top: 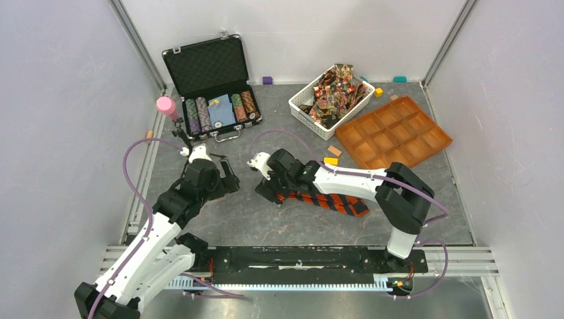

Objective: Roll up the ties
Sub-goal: Roll the tie at the center of the board.

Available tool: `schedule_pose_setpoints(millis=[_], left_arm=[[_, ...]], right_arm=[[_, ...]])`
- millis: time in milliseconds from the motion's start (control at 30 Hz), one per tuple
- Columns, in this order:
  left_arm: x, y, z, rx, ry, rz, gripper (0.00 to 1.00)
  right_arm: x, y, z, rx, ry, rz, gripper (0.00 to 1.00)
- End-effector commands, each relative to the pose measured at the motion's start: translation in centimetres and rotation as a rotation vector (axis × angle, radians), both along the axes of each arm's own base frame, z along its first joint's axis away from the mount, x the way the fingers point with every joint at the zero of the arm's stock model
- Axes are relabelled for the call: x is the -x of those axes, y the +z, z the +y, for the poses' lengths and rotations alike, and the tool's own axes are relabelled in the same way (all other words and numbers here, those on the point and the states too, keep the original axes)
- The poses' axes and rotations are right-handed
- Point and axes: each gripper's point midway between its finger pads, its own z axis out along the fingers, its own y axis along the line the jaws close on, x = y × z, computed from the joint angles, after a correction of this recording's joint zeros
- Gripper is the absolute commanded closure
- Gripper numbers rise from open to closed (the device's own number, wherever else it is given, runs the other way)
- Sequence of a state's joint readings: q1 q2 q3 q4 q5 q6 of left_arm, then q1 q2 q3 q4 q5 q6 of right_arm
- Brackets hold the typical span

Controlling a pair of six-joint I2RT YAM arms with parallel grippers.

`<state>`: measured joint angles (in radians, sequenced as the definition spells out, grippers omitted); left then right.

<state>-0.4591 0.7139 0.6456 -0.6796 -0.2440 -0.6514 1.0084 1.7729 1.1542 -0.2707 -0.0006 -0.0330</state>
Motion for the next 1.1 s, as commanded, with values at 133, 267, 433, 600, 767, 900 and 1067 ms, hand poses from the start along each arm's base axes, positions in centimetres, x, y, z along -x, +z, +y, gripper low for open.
schedule_pose_setpoints(millis=[133, 267, 433, 600, 767, 900, 1067], left_arm=[[0.4, -0.1, 0.3, 0.029, 0.039, 0.001, 0.02], [0.5, -0.1, 0.4, 0.032, 0.042, -0.002, 0.01], [0.4, 0.0, 0.4, 0.034, 0.046, -0.004, 0.01], [0.5, 0.3, 0.6, 0.036, 0.054, -0.019, 0.00], [0.5, 0.4, 0.7, 0.041, 0.060, -0.029, 0.00], [0.5, 0.4, 0.7, 0.040, 0.057, -0.025, 0.00], [0.5, 0.3, 0.6, 0.040, 0.056, -0.025, 0.00]], right_arm=[[-1.2, -0.1, 2.2, -0.030, 0.041, -0.032, 0.02], [-1.4, -1.4, 1.8, 0.008, 0.033, -0.035, 0.02], [-1.5, -2.9, 1.6, 0.044, 0.046, -0.028, 0.02], [-1.3, -4.5, 1.2, 0.101, 0.073, -0.005, 0.02], [-0.5, -5.5, 0.5, 0.137, 0.097, 0.035, 0.02], [-0.1, -5.9, -0.5, 0.172, 0.100, 0.054, 0.02], [-0.3, -6.0, -1.9, 0.190, 0.079, 0.052, 0.05]])
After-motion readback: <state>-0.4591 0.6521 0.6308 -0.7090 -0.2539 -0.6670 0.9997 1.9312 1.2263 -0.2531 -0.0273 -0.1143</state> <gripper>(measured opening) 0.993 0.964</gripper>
